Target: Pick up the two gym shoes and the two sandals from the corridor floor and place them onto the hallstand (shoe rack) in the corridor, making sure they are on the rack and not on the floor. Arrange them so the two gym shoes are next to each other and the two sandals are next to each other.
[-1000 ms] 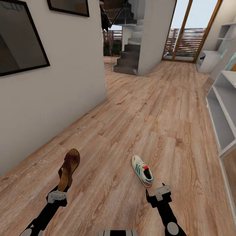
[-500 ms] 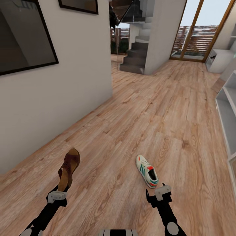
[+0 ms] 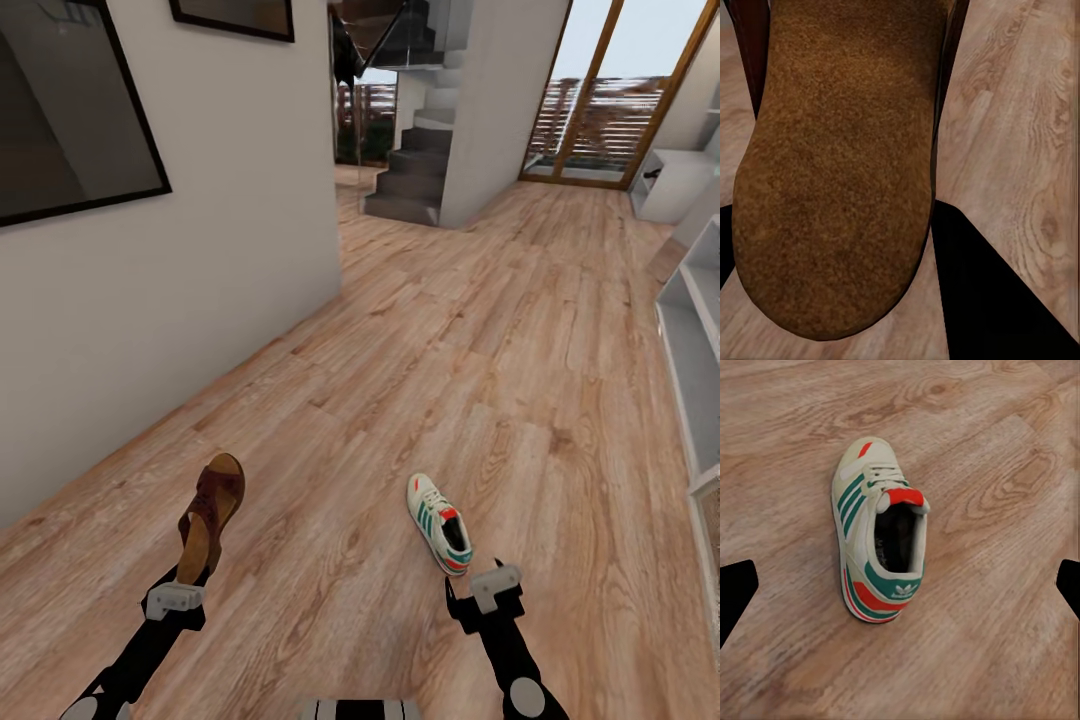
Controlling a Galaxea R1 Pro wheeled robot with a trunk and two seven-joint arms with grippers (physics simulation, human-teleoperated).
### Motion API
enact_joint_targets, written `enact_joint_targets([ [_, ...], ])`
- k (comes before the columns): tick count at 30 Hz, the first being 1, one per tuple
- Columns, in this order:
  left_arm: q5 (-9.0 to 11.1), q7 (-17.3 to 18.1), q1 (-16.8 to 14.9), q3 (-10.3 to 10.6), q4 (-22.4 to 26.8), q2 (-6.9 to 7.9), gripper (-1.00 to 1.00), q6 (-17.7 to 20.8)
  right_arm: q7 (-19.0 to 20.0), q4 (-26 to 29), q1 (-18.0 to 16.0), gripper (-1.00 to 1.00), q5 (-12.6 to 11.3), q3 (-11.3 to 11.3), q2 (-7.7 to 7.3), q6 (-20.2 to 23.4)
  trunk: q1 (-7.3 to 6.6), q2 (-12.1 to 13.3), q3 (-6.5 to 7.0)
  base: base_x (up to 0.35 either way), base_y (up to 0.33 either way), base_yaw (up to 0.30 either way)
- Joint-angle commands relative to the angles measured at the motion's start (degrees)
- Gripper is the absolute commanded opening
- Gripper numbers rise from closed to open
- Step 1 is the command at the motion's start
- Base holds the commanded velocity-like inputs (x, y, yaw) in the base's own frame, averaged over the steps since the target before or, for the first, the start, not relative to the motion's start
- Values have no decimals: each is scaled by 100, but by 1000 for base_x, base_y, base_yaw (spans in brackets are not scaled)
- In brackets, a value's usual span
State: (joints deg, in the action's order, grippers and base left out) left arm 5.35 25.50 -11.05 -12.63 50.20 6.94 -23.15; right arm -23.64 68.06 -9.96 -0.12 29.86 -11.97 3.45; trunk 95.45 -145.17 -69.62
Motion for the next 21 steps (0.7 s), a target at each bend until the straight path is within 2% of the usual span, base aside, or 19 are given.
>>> enact_joint_targets([
  [1, 37, 56, -3, -11, -2, -1, -100, 3, -44, 6, -6, 100, -2, 22, -7, 39, -1, -2, -4, 11, -106, 2],
  [7, 32, 63, -3, -11, -2, 0, -100, 3, 11, 17, -50, 100, -9, 0, -18, 66, -1, -2, -5, 6, -56, 1],
  [9, 29, 67, -3, -11, -2, 0, -100, 3, 168, 23, -113, 100, -11, -31, -35, 81, -1, -2, -5, 3, -25, 0],
  [11, 27, 74, -3, -11, -2, 1, -100, 6, 488, 15, -245, 100, -12, -123, -49, 109, -1, -2, -5, 2, -16, 0],
  [13, 24, 79, -3, -11, -2, 4, -100, 7, 933, -12, -423, 100, -13, -322, -57, 178, -1, -2, -5, 1, -10, 0],
  [14, 24, 79, -3, -11, -2, 4, -100, 7, 933, -12, -423, 100, -13, -322, -57, 178, -1, -2, -5, 1, -9, 0],
  [17, 21, 83, -3, -11, -2, 7, -100, 7, 1622, -186, -650, 100, -3, -829, -40, 323, -1, -2, -5, 1, -6, 0],
  [18, 21, 83, -3, -11, -2, 7, -100, 7, 1622, -186, -650, 100, -3, -829, -40, 323, -1, -2, -5, 0, -5, 0],
  [21, 21, 89, -3, -11, -2, 8, -100, 8, 2124, -344, -832, 100, 17, -1271, -24, 419, -1, -2, -5, 0, -3, 0],
])
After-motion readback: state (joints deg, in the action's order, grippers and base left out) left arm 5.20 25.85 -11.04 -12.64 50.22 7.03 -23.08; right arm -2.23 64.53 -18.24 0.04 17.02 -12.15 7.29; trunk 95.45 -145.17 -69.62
